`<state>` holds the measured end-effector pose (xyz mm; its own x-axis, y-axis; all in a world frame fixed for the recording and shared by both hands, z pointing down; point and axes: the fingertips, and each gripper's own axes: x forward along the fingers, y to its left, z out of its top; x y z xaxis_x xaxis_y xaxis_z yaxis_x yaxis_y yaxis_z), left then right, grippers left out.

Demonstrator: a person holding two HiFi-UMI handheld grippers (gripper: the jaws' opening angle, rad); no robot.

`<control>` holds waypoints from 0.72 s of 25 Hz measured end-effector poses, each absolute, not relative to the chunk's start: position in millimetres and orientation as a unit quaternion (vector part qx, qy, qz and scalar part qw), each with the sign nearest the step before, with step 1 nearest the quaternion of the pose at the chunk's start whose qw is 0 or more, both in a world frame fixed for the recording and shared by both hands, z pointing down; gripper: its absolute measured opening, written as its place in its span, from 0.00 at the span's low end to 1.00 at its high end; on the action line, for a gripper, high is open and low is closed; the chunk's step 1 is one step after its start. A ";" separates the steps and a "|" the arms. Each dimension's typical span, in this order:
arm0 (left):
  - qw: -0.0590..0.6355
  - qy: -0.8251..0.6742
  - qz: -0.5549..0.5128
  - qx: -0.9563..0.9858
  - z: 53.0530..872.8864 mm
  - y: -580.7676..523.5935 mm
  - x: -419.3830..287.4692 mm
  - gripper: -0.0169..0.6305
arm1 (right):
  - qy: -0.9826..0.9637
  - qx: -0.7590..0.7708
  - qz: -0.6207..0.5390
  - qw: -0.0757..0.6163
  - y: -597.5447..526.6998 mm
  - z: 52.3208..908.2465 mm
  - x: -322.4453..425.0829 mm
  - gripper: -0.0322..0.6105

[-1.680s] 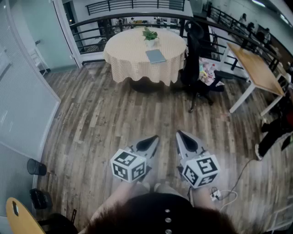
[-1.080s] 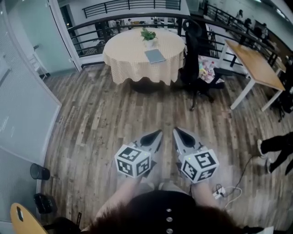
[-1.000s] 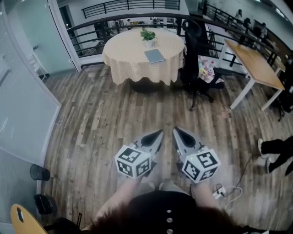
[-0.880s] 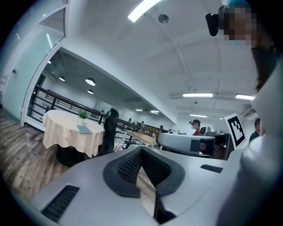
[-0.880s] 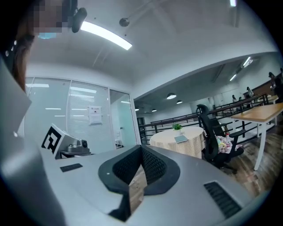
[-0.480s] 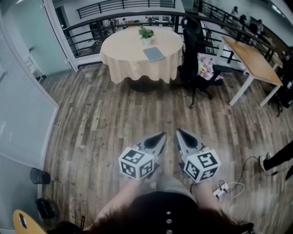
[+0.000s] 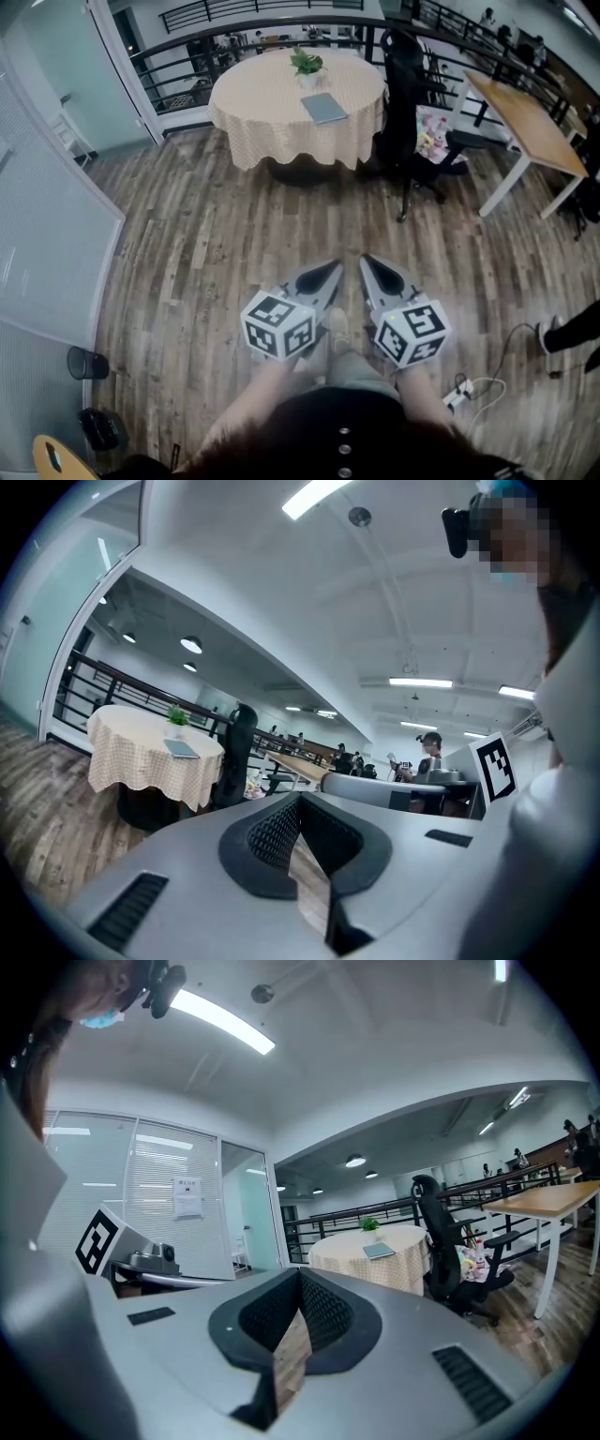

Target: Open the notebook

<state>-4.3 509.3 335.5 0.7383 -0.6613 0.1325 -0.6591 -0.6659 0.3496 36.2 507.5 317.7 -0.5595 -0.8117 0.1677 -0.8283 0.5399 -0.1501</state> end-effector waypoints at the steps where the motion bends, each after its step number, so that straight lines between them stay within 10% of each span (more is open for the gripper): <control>1: 0.195 -0.363 -0.001 0.911 339.2 502.3 -4.3 0.04 | -0.878 0.464 0.108 0.039 499.5 320.4 34.8 0.07; 18: 0.197 -0.386 -0.001 0.901 343.8 291.8 31.7 0.04 | -0.887 0.444 0.109 0.060 286.0 323.5 74.5 0.07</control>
<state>31.7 291.8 343.8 0.7012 -0.6969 0.1504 -0.6962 -0.6240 0.3549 74.5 286.0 323.5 -0.5980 -0.7753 0.2032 -0.8014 0.5817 -0.1393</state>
